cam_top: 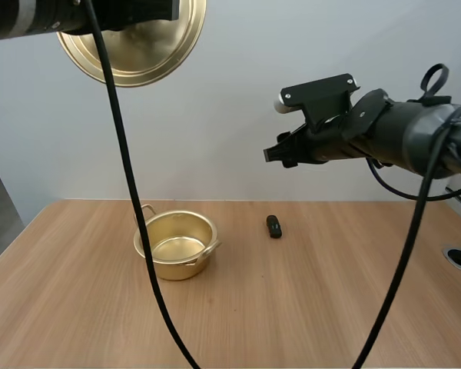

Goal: Open the pot, put the car inside, and close it

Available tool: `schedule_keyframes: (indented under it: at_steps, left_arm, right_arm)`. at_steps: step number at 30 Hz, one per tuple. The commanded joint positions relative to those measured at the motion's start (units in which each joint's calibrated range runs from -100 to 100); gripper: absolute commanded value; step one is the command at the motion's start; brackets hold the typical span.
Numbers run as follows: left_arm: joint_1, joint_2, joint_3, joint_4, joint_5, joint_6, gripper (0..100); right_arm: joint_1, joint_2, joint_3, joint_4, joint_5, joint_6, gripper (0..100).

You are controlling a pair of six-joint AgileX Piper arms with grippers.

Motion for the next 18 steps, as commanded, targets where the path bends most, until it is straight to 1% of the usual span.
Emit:
schedule_keyframes:
  at_steps: [1, 6, 11, 18]
  left_arm:
    - [0.33, 0.6, 0.0, -0.5, 0.0, 0.0, 0]
    - [1.1, 1.6, 0.0, -1.1, 0.3, 0.0, 0]
    - [1.09, 1.7, 0.0, -1.1, 0.8, 0.0, 0]
    - [1.09, 1.7, 0.0, -1.1, 2.7, 0.0, 0]
  right_arm:
    - [0.0, 17.4, -1.4, 0.0, -1.7, 0.0, 97]
    - [0.0, 22.8, -5.3, 1.0, 1.1, 0.2, 97]
    - [0.0, 28.3, -9.2, 2.7, 7.7, 0.2, 96]
    - [0.0, 32.0, -9.6, 3.0, 7.6, -0.7, 95]
